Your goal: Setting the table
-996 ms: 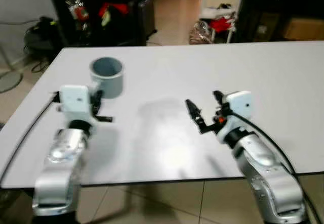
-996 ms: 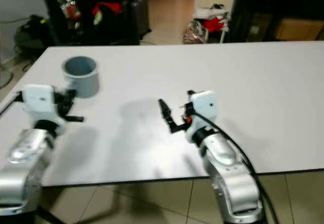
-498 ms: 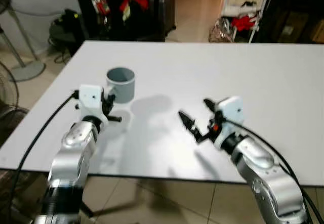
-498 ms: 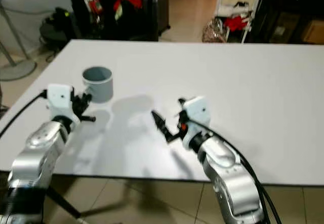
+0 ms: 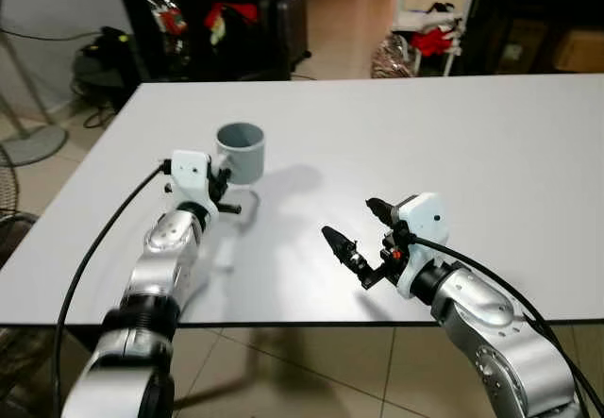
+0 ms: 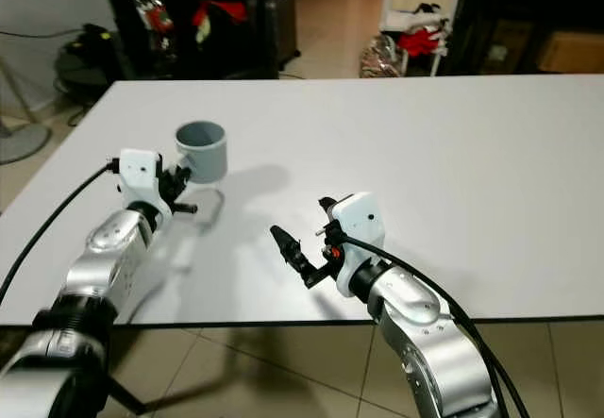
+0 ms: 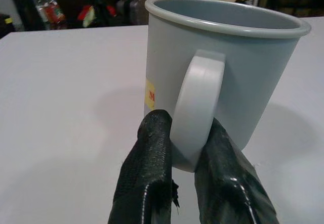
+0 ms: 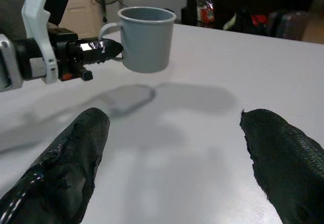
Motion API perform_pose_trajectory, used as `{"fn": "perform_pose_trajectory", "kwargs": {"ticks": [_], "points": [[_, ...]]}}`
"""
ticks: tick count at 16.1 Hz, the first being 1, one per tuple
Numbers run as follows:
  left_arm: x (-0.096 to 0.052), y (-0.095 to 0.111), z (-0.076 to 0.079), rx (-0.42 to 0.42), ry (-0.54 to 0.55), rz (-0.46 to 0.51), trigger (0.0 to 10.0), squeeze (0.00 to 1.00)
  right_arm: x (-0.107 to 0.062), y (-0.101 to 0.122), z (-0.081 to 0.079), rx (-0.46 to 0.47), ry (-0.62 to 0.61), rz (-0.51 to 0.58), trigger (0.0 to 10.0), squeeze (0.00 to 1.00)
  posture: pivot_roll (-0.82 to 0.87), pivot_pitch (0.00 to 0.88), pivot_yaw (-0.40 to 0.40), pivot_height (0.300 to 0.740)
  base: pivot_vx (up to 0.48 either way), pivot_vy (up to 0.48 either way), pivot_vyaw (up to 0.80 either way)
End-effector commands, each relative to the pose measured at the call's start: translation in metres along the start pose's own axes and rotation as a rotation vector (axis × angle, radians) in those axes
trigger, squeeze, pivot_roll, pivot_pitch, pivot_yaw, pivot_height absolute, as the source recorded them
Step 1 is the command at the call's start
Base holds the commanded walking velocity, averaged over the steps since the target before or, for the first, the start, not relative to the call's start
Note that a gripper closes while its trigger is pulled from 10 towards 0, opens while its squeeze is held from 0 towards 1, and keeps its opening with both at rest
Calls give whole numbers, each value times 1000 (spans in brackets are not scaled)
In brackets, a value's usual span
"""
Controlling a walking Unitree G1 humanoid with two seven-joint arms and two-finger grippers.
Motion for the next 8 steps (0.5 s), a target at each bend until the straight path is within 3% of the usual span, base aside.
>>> {"fn": "perform_pose_trajectory", "kwargs": {"ticks": [1,4,8], "points": [[1,1,-13,7,46,3,10000,0,-1,1,-1,0,-3,-6,10000,0,-199,34,76,740,0,0,0],[2,-10,-27,-18,89,-30,10000,0,1,5,-8,27,14,-7,10000,0,-220,60,59,740,0,0,0],[-2,-26,-30,-90,123,-53,10000,0,1,11,-12,38,44,-9,10000,0,-245,70,49,740,0,0,0]]}}
Point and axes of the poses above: a point about 5 cm out from each wrist's last joint towards the gripper, its own x axis pointing out of the wrist towards the gripper, its own y axis along the axis of the wrist's last joint, z = x × y, the point moved 5 cm from there along x, pointing out of the wrist towards the gripper, and after that the axes turned 8 degrees about x, right-handed, at the moved point
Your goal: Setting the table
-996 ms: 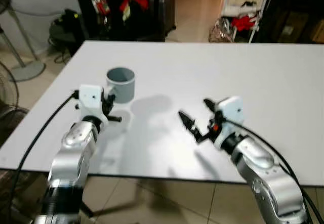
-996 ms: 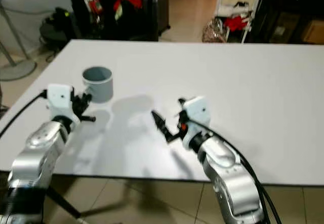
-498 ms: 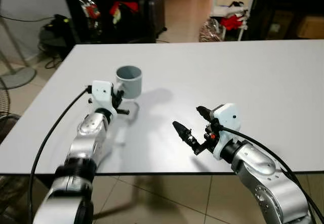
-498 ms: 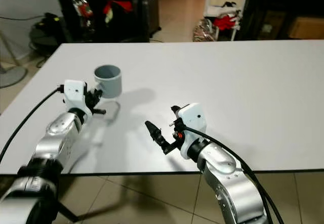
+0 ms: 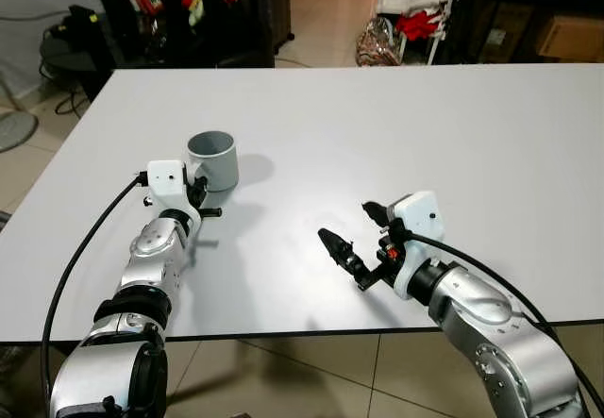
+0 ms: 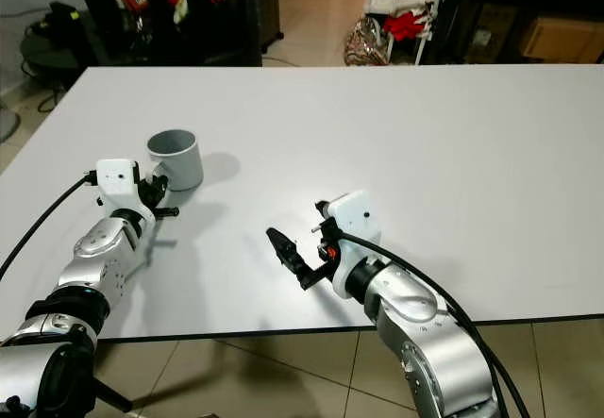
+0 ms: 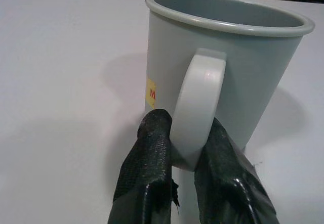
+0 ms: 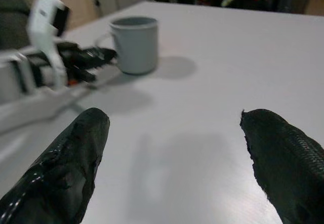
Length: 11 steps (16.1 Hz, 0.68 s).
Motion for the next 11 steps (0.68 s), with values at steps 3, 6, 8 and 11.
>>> {"fn": "perform_pose_trajectory", "kwargs": {"ticks": [3,6,8,11], "points": [[0,-5,-2,3,10,-19,10000,0,-1,7,-5,2,32,3,10000,0,-247,70,48,740,0,0,0],[-1,-9,-3,38,-3,-19,10000,1000,-4,6,-13,6,96,-18,10000,0,-246,58,39,740,0,0,0],[-2,-9,-6,48,-1,-13,10000,1000,-4,4,-17,6,130,-33,10000,0,-238,51,33,740,0,0,0],[-5,-6,-9,50,-8,17,10000,1000,-4,4,-19,2,145,-35,10000,0,-231,33,39,740,0,0,0]]}}
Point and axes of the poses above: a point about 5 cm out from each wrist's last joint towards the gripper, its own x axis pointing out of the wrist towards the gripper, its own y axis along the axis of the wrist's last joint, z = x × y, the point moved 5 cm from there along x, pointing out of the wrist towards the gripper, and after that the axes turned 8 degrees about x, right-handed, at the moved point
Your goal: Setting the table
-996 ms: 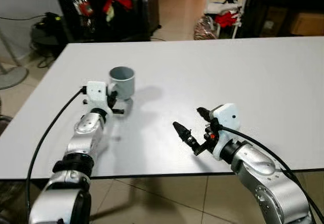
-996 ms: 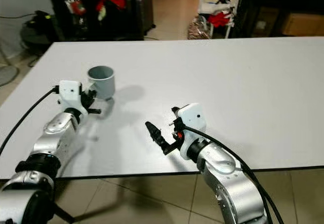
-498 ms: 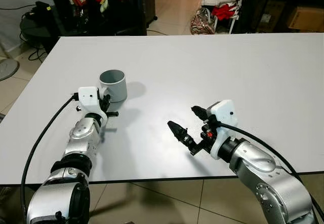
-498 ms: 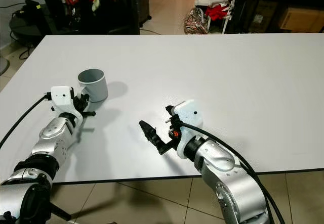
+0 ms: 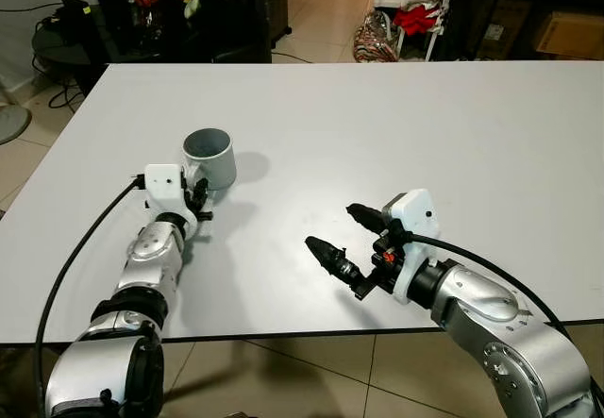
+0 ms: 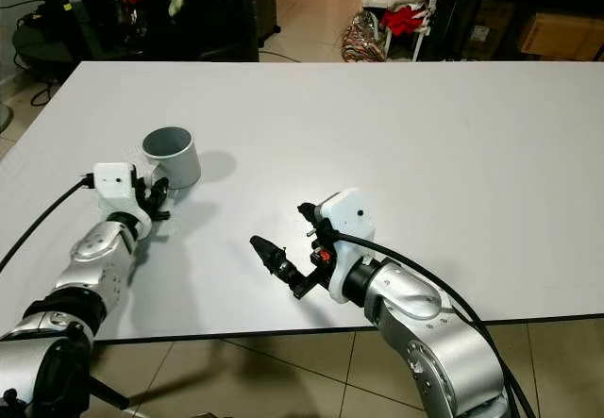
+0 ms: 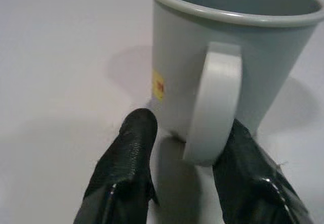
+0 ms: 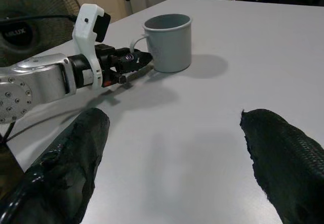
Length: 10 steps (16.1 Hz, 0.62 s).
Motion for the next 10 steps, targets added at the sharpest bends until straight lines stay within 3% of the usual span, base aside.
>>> {"fn": "perform_pose_trajectory", "kwargs": {"ticks": [1,3,5,6,8,9,10], "points": [[-3,1,-4,-2,-7,25,10000,1000,-1,3,-5,-10,25,0,10000,0,-231,27,45,740,0,0,0],[-26,11,-26,-67,44,174,10000,1000,-6,6,-3,13,18,30,10000,0,-211,1,64,740,0,0,0],[-40,15,-30,-56,49,230,10000,1000,-7,7,-4,24,20,38,10000,0,-192,0,66,740,0,0,0],[-76,21,-25,-15,39,279,10000,1000,-10,8,-5,43,26,54,10000,0,-137,0,80,740,0,0,0],[-103,27,-11,13,9,274,10000,1000,-13,6,-1,58,-4,64,10000,0,-93,0,73,740,0,0,0],[-108,30,-7,15,2,269,10000,1000,-13,6,2,61,-20,69,10000,0,-85,0,70,740,0,0,0],[-121,42,5,19,-22,269,10000,1000,-14,7,7,76,-66,87,10000,0,-57,0,61,740,0,0,0]]}}
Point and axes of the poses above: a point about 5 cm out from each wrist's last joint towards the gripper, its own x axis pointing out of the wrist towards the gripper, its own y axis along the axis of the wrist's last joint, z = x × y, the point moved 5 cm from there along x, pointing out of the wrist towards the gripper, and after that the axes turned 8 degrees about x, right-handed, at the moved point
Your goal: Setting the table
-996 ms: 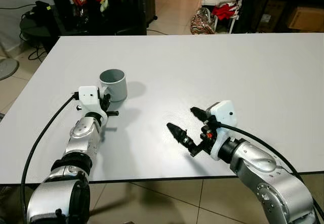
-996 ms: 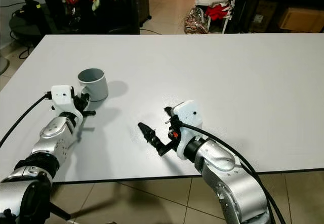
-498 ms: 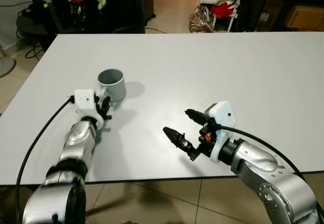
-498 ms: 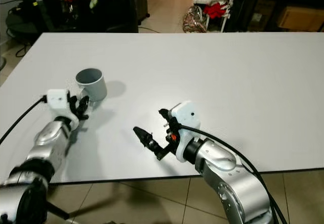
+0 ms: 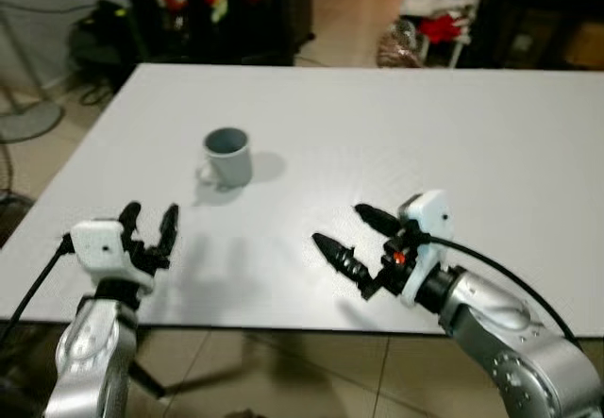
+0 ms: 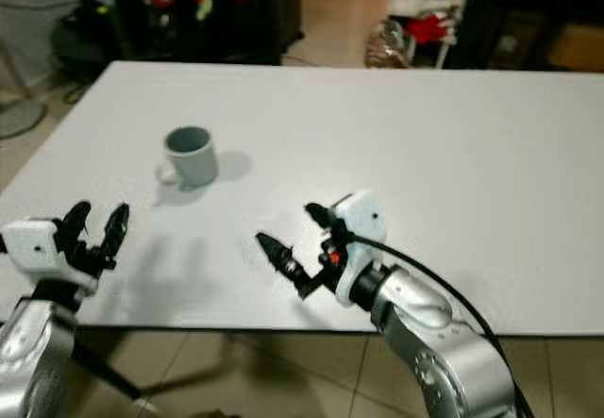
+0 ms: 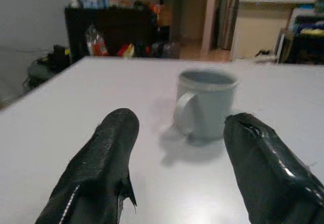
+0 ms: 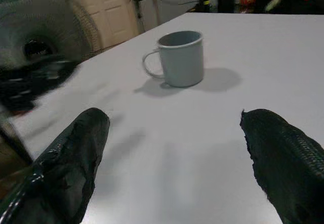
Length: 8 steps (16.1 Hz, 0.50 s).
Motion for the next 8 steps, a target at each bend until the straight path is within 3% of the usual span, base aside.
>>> {"fn": "perform_pose_trajectory", "kwargs": {"ticks": [1,3,4,5,8], "points": [[-4,13,8,25,-9,-10,10000,1000,-1,2,4,-21,-47,28,10000,0,-57,0,60,740,0,0,0],[-10,20,13,18,-14,-38,10000,1000,1,3,11,-42,-106,42,10000,0,-57,0,58,740,0,0,372],[-14,23,16,14,0,-63,10000,745,-1,4,17,-59,-163,63,10000,0,-55,0,56,740,0,0,800],[-14,37,25,-3,-6,-56,10000,35,-5,7,23,-58,-217,92,10000,0,-57,0,66,740,0,0,800],[-8,42,30,17,-10,-80,10000,0,-8,3,24,-50,-237,94,10000,0,-76,0,85,740,0,0,800]]}}
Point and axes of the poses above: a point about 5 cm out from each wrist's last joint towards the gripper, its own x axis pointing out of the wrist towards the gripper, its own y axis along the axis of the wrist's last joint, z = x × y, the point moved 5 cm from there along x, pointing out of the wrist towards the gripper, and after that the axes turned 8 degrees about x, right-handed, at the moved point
